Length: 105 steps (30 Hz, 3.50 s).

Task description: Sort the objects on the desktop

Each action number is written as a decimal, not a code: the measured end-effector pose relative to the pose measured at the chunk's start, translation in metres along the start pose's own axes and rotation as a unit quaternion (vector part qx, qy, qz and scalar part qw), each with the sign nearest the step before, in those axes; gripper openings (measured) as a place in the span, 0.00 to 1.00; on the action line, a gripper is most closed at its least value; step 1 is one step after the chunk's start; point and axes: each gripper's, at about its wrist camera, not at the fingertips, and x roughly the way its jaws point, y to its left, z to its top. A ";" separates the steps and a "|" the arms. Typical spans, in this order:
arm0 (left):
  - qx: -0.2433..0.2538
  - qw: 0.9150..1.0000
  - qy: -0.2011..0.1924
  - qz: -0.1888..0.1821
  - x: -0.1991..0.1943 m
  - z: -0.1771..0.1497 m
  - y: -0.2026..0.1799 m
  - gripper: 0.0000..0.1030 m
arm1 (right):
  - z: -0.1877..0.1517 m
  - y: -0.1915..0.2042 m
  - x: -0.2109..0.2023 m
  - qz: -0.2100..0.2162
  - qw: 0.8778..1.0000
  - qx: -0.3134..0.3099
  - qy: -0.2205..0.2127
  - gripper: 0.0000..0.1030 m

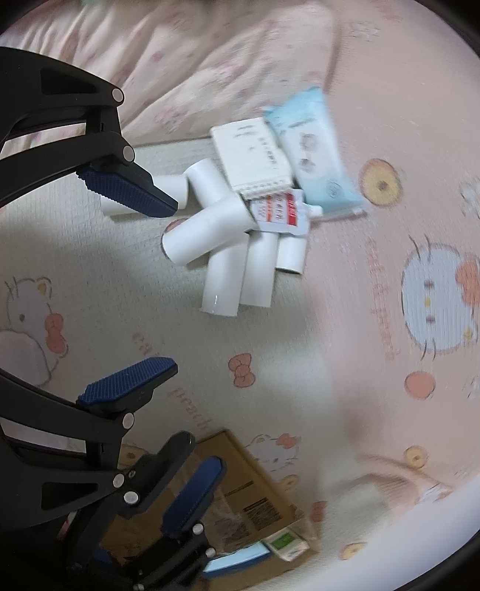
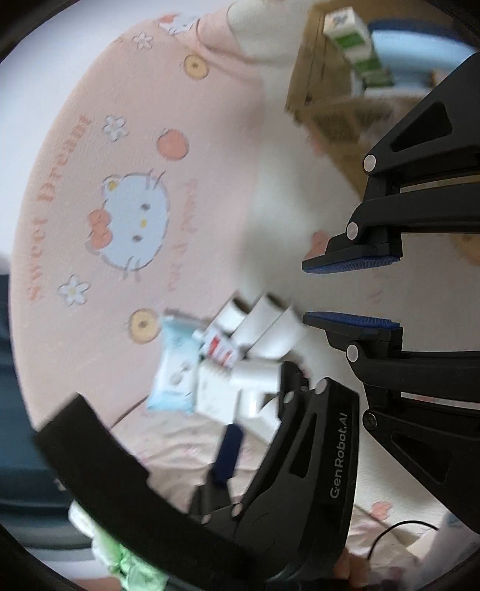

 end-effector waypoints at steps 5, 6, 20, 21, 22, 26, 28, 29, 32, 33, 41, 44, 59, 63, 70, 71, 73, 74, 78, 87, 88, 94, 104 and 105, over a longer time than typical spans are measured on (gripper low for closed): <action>-0.031 0.998 -0.055 -0.009 0.008 -0.029 0.024 0.78 | -0.017 0.009 0.030 0.076 0.997 0.026 -0.020 0.17; -0.036 0.997 -0.065 -0.013 0.009 -0.036 0.029 0.78 | -0.020 0.008 0.035 0.096 0.994 0.037 -0.022 0.17; -0.189 0.974 -0.102 -0.075 0.022 -0.070 0.096 0.70 | -0.029 0.049 0.082 0.141 0.990 -0.012 0.027 0.17; -0.196 0.971 -0.098 -0.092 0.025 -0.069 0.098 0.70 | -0.029 0.048 0.086 0.147 0.989 -0.005 0.032 0.17; -0.204 0.969 -0.094 -0.108 0.028 -0.067 0.099 0.70 | -0.027 0.047 0.091 0.153 0.987 0.004 0.038 0.17; -0.220 0.960 -0.092 -0.146 0.039 -0.060 0.101 0.70 | -0.020 0.040 0.113 0.174 0.982 0.044 0.061 0.17; -0.213 0.961 -0.088 -0.153 0.045 -0.053 0.099 0.70 | -0.018 0.035 0.124 0.172 0.981 0.060 0.068 0.17; -0.208 0.962 -0.090 -0.154 0.048 -0.050 0.097 0.70 | -0.018 0.033 0.130 0.168 0.981 0.064 0.072 0.17; -0.194 0.966 -0.087 -0.150 0.057 -0.042 0.093 0.70 | -0.018 0.026 0.146 0.163 0.979 0.082 0.088 0.38; -0.194 0.967 -0.081 -0.142 0.063 -0.039 0.092 0.70 | -0.018 0.023 0.149 0.171 0.977 0.093 0.089 0.46; -0.206 0.967 -0.065 -0.132 0.091 -0.021 0.099 0.65 | -0.019 0.020 0.162 0.180 0.970 0.132 0.092 0.57; -0.223 0.965 -0.041 -0.131 0.105 -0.015 0.101 0.51 | -0.019 0.023 0.161 0.171 0.974 0.122 0.087 0.57; -0.274 0.939 -0.001 -0.209 0.129 -0.030 0.094 0.47 | -0.020 0.023 0.158 0.215 0.968 0.117 0.061 0.57; -0.245 0.950 -0.007 -0.195 0.128 -0.033 0.079 0.47 | -0.028 0.024 0.156 0.211 0.971 0.097 0.062 0.57; -0.222 0.955 0.003 -0.196 0.127 -0.039 0.067 0.47 | -0.042 0.008 0.152 0.206 0.968 0.116 0.079 0.41; -0.222 0.954 0.005 -0.200 0.127 -0.042 0.067 0.47 | -0.043 0.006 0.151 0.208 0.967 0.118 0.083 0.39; -0.225 0.951 0.007 -0.210 0.127 -0.046 0.065 0.47 | -0.046 0.000 0.148 0.208 0.966 0.127 0.088 0.38; -0.227 0.950 0.011 -0.216 0.128 -0.048 0.062 0.47 | -0.049 -0.003 0.146 0.207 0.965 0.131 0.091 0.37; -0.232 0.944 0.023 -0.235 0.130 -0.056 0.052 0.46 | -0.058 -0.013 0.137 0.202 0.963 0.145 0.105 0.37; -0.217 0.939 0.045 -0.262 0.131 -0.068 0.023 0.45 | -0.083 -0.029 0.113 0.188 0.961 0.158 0.125 0.36; -0.212 0.942 0.046 -0.257 0.130 -0.067 0.021 0.45 | -0.084 -0.029 0.112 0.183 0.963 0.156 0.126 0.36; -0.179 0.960 0.029 -0.215 0.120 -0.056 0.018 0.45 | -0.084 -0.036 0.101 0.154 0.972 0.140 0.112 0.36; -0.148 0.970 -0.015 -0.194 0.115 -0.023 0.025 0.18 | -0.101 -0.043 0.079 0.109 0.974 0.148 0.130 0.36; -0.142 0.971 -0.017 -0.192 0.116 -0.020 0.024 0.18 | -0.104 -0.044 0.078 0.106 0.974 0.151 0.134 0.36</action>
